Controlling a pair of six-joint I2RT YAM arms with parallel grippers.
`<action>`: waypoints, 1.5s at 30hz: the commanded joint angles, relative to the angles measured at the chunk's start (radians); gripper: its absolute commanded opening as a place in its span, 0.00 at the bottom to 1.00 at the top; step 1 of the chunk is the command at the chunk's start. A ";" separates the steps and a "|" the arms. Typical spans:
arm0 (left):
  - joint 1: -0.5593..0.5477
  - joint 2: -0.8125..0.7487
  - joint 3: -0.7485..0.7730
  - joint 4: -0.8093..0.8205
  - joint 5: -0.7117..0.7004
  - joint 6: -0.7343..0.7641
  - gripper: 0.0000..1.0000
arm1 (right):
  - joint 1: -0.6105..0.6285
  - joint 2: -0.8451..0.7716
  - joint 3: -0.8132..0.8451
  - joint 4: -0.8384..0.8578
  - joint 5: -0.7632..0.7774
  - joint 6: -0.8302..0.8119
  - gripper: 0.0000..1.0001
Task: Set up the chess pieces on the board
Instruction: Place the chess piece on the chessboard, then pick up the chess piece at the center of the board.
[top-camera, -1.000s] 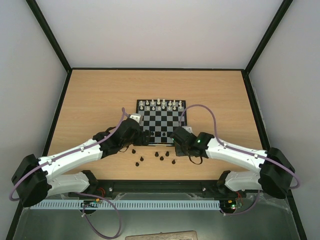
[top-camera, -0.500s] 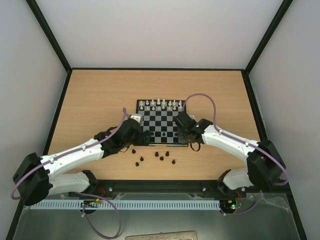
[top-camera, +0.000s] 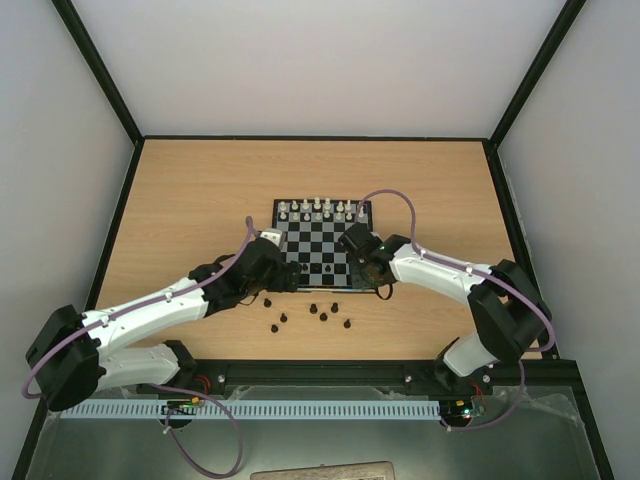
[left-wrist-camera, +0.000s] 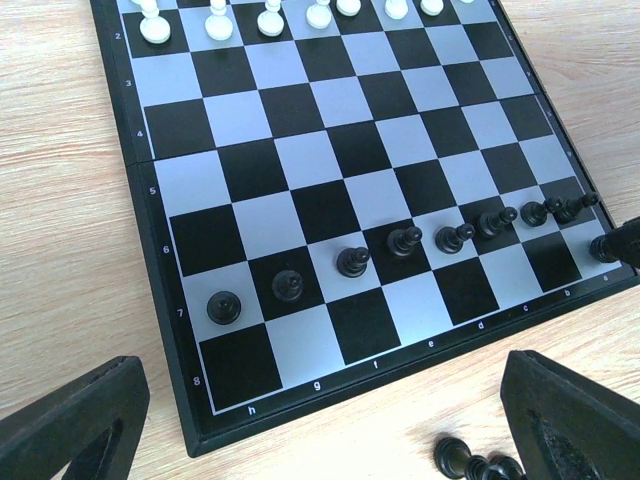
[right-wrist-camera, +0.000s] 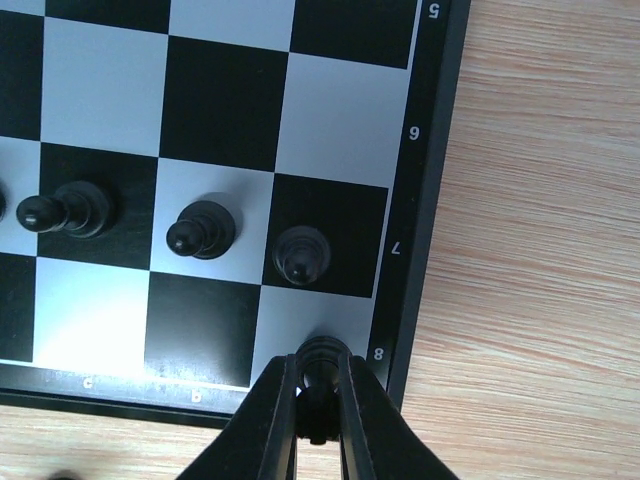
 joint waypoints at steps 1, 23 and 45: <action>-0.002 0.010 -0.011 0.018 -0.017 -0.006 1.00 | -0.013 0.020 0.016 -0.001 -0.011 -0.025 0.09; -0.003 0.040 0.006 -0.004 -0.025 -0.015 1.00 | -0.026 -0.041 0.019 -0.011 -0.045 -0.055 0.25; -0.041 0.035 0.054 -0.238 0.012 -0.173 0.99 | -0.025 -0.339 -0.029 0.016 -0.087 -0.076 0.45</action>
